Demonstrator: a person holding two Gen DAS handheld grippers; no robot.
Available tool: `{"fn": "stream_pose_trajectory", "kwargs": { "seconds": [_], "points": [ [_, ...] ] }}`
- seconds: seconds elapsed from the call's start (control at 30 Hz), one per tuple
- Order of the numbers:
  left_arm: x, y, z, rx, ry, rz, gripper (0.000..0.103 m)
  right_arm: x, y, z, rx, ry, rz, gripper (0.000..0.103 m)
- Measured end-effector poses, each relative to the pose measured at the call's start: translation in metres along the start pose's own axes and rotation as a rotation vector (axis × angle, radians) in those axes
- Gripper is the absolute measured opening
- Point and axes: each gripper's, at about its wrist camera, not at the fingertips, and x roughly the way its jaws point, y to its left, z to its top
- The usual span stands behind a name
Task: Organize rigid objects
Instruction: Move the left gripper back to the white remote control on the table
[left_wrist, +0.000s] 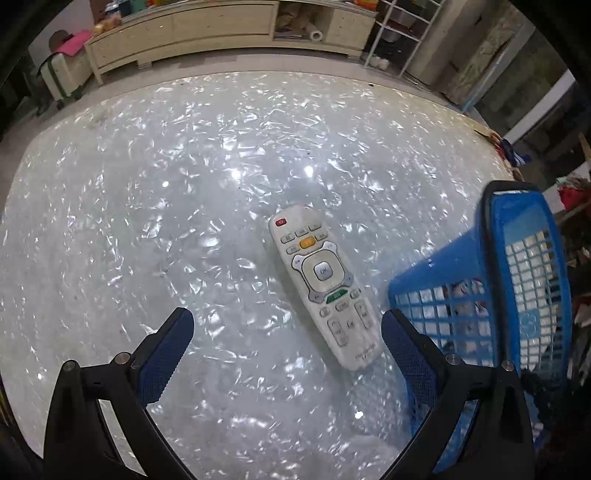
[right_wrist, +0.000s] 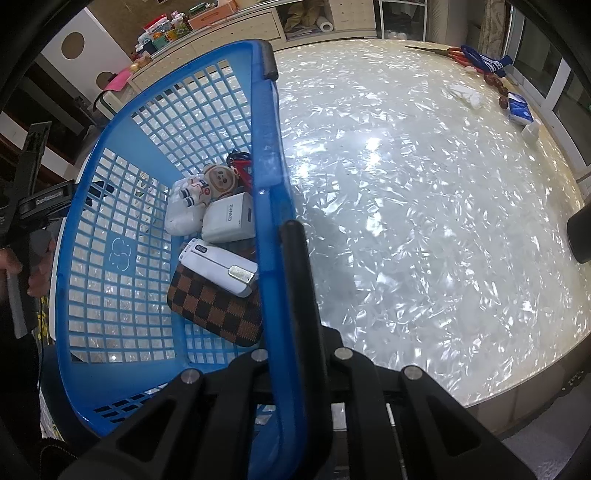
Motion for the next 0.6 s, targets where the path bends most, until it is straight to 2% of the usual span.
{"fn": "stream_pose_trajectory", "kwargs": {
  "seconds": [0.07, 0.17, 0.43, 0.6],
  "points": [
    [0.004, 0.001, 0.002, -0.037, -0.015, 0.016, 0.101, 0.0, 0.001, 0.0, -0.003, 0.0, 0.001, 0.007],
    [0.011, 0.003, 0.0, -0.037, -0.014, 0.047, 0.101, 0.001, 0.002, 0.0, -0.006, 0.0, 0.002, 0.007],
    [0.032, -0.001, 0.003, -0.062, -0.012, 0.046, 0.101, 0.0, 0.002, 0.0, -0.002, -0.002, 0.009, 0.007],
    [0.046, -0.003, 0.01, -0.094, -0.012, 0.095, 0.101, 0.0, 0.001, 0.0, -0.005, -0.001, 0.011, 0.007]
  ]
}}
